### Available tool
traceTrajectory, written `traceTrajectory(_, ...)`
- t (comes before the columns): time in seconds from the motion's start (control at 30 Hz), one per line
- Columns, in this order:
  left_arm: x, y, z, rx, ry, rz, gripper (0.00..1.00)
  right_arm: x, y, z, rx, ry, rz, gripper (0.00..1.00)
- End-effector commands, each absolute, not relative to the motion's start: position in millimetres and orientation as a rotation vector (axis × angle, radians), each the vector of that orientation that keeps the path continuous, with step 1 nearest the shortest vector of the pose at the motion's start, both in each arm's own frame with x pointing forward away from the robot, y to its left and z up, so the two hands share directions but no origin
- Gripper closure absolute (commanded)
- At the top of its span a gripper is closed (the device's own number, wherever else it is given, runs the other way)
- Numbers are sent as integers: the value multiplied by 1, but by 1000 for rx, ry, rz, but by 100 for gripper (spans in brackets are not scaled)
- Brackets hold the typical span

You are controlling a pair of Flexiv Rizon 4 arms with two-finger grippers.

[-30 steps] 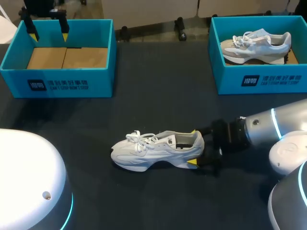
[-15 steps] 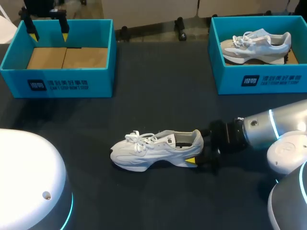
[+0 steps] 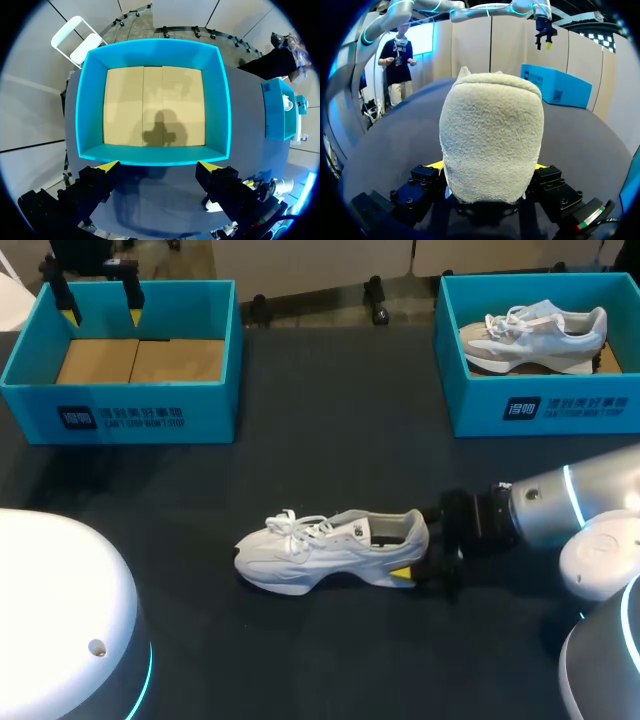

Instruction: Take the shoe out of the shoebox, open the shoe tongue, remove and reinsert the insole, then place the shoe into the shoebox

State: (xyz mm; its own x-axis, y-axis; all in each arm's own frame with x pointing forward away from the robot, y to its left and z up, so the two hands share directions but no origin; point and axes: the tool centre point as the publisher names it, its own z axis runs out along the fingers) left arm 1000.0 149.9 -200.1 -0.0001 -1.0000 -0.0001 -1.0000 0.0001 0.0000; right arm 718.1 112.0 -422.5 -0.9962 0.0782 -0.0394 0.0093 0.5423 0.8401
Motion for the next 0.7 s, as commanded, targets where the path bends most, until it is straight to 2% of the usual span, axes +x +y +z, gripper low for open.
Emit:
traceTrajectory(0.03, 1000, 150, -200, -2221, 2222, 0, 0, 726, 105, -422, 65, 2711, 1442, 100)
traceTrajectory(0.7, 1000, 150, -200, -2221, 2222, 0, 0, 730, 104, -428, 70, 2735, 1445, 100)
